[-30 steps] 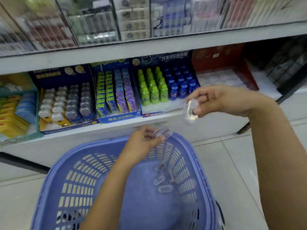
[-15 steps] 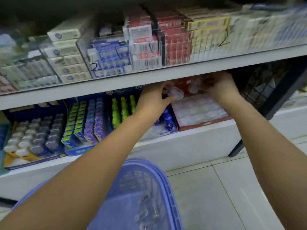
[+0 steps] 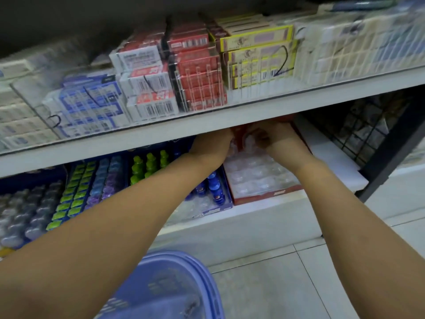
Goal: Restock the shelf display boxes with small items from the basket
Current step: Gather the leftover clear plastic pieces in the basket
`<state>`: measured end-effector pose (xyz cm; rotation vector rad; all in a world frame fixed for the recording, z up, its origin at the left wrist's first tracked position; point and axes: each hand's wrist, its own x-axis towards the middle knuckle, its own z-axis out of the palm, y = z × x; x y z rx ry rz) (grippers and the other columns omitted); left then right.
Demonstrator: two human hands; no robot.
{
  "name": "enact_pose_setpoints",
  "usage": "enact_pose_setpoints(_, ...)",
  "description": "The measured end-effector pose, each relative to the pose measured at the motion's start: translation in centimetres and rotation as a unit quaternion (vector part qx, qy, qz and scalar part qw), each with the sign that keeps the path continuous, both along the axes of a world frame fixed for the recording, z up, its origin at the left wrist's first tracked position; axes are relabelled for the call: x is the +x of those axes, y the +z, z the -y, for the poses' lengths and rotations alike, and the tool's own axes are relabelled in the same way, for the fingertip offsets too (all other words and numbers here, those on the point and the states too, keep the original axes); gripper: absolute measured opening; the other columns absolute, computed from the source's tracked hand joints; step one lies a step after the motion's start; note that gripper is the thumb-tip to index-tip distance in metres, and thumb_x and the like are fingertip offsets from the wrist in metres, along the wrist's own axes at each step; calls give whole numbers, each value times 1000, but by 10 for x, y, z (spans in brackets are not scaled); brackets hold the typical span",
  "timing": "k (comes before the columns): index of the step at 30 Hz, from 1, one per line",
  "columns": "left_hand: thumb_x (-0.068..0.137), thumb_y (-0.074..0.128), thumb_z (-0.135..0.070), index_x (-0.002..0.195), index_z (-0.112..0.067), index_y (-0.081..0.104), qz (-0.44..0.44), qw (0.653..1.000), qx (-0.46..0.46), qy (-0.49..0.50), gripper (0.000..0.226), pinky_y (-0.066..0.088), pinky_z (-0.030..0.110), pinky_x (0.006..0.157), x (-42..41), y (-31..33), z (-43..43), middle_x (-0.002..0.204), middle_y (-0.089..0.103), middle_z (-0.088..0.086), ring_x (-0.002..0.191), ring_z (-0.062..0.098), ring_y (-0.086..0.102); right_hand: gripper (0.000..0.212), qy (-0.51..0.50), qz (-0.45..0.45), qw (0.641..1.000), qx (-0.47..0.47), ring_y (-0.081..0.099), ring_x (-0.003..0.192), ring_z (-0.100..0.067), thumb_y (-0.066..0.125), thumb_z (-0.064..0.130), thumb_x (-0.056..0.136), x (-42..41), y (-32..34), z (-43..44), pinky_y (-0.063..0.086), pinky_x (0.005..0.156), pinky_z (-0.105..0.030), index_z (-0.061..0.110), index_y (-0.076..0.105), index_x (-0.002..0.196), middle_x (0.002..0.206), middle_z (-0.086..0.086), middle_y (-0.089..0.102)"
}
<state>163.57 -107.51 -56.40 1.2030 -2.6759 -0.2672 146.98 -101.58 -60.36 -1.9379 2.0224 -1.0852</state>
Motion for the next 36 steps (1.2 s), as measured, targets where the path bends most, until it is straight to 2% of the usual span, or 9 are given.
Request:
enact_pose_setpoints(5, 95, 46, -19, 111, -14, 63, 33, 999, -35, 11, 24, 40, 28, 79, -6, 0, 0, 109, 63, 5, 101, 23, 58, 33, -22, 47, 999, -10, 61, 101, -12, 56, -1, 85, 16, -11, -3, 42, 88, -9, 19, 68, 107, 110, 0, 68)
enact_pose_setpoints(9, 96, 44, -19, 112, -12, 63, 43, 998, -37, 20, 25, 39, 27, 76, -4, 3, -4, 111, 64, 8, 102, 25, 58, 35, -51, 29, 998, 9, 61, 105, -19, 54, 0, 86, 19, -9, -2, 34, 83, -4, 20, 67, 112, 115, -3, 67)
enact_pose_setpoints(13, 96, 45, -17, 107, -10, 61, 65, 998, -25, 9, 21, 37, 25, 66, 9, 10, -21, 107, 60, 9, 104, 27, 57, 38, -76, -44, 994, 59, 58, 105, -28, 54, 8, 89, 30, 6, -14, 39, 83, -21, 18, 58, 125, 116, -11, 65)
enact_pose_setpoints(16, 94, 50, -26, 118, -14, 58, -26, 997, -63, -25, 28, 47, 34, 83, 48, 13, -54, 119, 57, 7, 108, 26, 54, 30, -101, -52, 993, 30, 60, 98, -33, 61, 17, 85, 55, 38, -35, 45, 81, -32, 8, 62, 114, 106, -17, 67)
enact_pose_setpoints(19, 89, 53, -29, 94, -19, 62, -214, 975, -50, -16, 15, 48, 29, 72, 115, 2, -105, 90, 61, -2, 81, 13, 58, 16, -2, -15, 994, 111, 65, 71, -18, 71, 29, 79, 101, 75, -63, 48, 67, -25, 15, 69, 85, 77, -3, 70)
enact_pose_setpoints(23, 87, 59, -23, 83, -22, 62, -249, 960, 94, 89, 5, 43, 17, 60, 201, -53, -156, 70, 61, -9, 61, 6, 55, 25, 209, -62, 907, 361, 59, 48, -5, 71, 40, 79, 183, 84, -90, 43, 45, -12, 17, 66, 71, 56, 5, 64)
enact_pose_setpoints(27, 85, 61, -10, 93, -10, 71, -133, 944, 248, 174, 13, 45, 26, 73, 249, -140, -169, 87, 72, 6, 83, 20, 67, 28, 271, -144, 804, 510, 58, 54, -12, 67, 34, 84, 256, 20, -97, 44, 48, -14, 6, 67, 83, 58, 2, 59)
enact_pose_setpoints(31, 84, 58, -5, 113, -4, 65, -73, 921, 345, 167, 30, 41, 22, 85, 270, -207, -178, 113, 67, 12, 104, 23, 62, 24, 238, -231, 778, 533, 62, 81, -26, 65, 25, 83, 302, -58, -109, 50, 75, -30, 6, 68, 98, 87, -11, 67)
enact_pose_setpoints(36, 86, 61, -16, 110, -7, 66, -56, 900, 410, 136, 26, 42, 28, 90, 267, -244, -194, 112, 67, 13, 107, 25, 62, 33, 180, -229, 770, 567, 62, 97, -28, 61, 29, 87, 309, -113, -117, 47, 78, -31, 5, 65, 109, 112, -17, 65)
